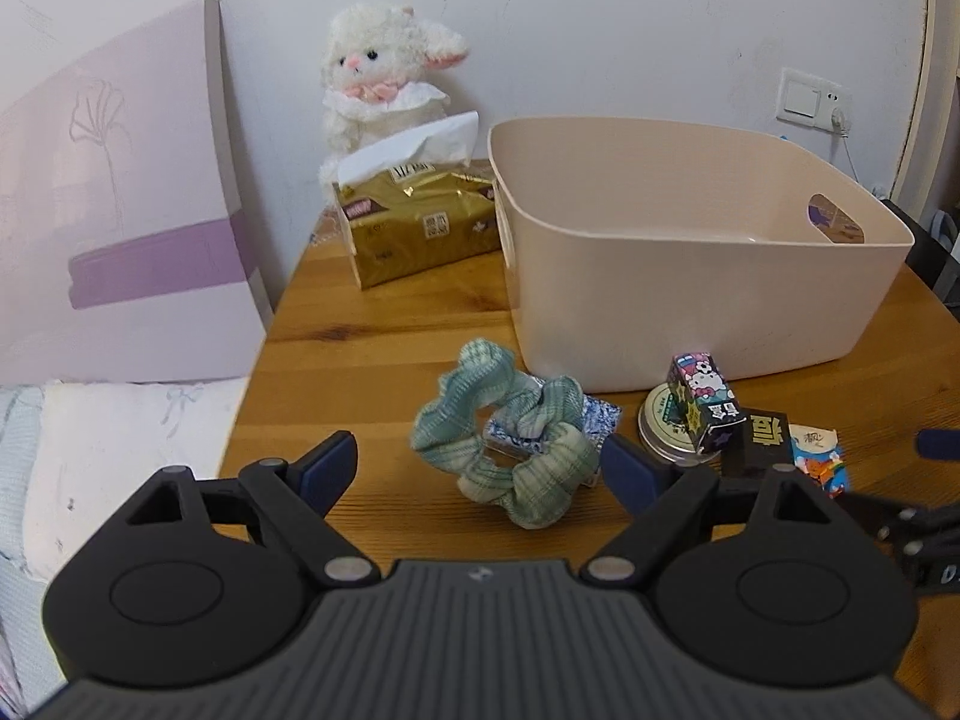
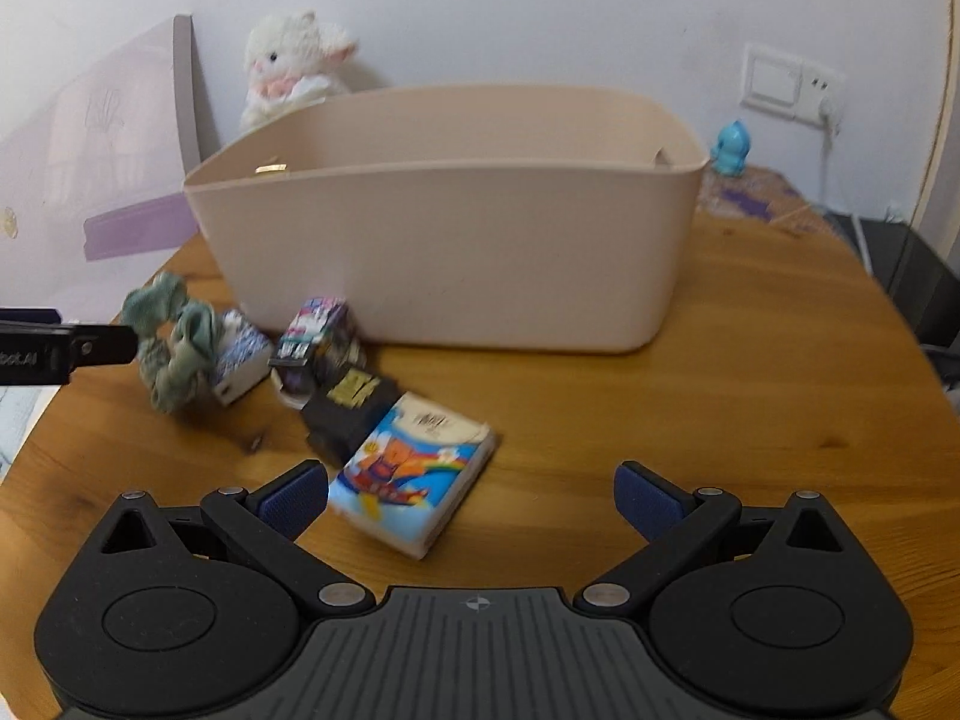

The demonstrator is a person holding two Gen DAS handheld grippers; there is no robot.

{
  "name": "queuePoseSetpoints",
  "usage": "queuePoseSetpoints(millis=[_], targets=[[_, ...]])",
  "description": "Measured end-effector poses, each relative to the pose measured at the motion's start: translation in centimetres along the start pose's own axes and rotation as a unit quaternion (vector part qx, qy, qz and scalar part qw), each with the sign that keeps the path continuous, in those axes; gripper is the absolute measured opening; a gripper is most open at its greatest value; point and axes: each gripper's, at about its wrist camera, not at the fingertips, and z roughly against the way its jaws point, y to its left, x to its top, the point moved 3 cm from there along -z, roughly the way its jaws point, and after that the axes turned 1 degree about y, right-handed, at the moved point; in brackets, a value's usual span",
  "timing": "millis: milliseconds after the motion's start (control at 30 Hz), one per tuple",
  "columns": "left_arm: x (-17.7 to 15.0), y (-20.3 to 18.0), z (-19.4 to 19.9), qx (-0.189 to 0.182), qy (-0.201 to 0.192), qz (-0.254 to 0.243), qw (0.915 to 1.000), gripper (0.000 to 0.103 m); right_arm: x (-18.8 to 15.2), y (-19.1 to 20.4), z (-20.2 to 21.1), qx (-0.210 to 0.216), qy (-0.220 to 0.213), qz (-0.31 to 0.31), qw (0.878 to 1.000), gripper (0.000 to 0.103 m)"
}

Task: Organize objects
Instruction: 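Move left tool to green plaid scrunchie while right tool approaches cartoon tissue pack, then close left tool on scrunchie while right tool closes on cartoon tissue pack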

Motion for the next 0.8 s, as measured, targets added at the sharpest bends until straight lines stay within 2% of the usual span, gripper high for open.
queuePoseSetpoints(millis=[233,400,500,567,600,667,733,800], targets=[[-0.7,-0.7,-2.9,-0.001,0.023,-0.004,0.9997,0.089,-0.6,1.1,-2.9,0.012,0.037,-0.003,0.999,0.103],[-0.9,-0.6,-4.4,-0.008,0.03,0.001,0.9995,0.089,-0.4,2.1,-3.8,-0.016,0.029,0.021,0.999,0.103],[-1.0,-0.6,-5.1,-0.002,0.036,0.005,0.9993,0.085,-0.4,2.3,-4.0,-0.026,0.025,0.03,0.999,0.103],[-1.1,-0.4,-5.3,-0.01,0.041,0.009,0.9991,0.074,-0.5,2.2,-3.8,-0.029,0.019,0.035,0.999,0.097],[-1.1,-0.4,-5.4,-0.011,0.045,0.009,0.9989,0.066,-0.6,2.1,-3.7,-0.029,0.016,0.034,0.999,0.095],[-1.2,-0.4,-5.6,-0.014,0.052,0.01,0.9985,0.056,-0.5,1.9,-3.4,-0.032,0.011,0.031,0.999,0.085],[-1.4,-0.4,-5.7,-0.009,0.057,0.007,0.9983,0.039,-0.4,1.6,-3.3,-0.035,0.008,0.028,0.999,0.078],[-1.6,-0.3,-5.9,-0.004,0.061,0.006,0.9981,0.028,-0.3,1.4,-3.1,-0.037,0.004,0.024,0.999,0.07]])
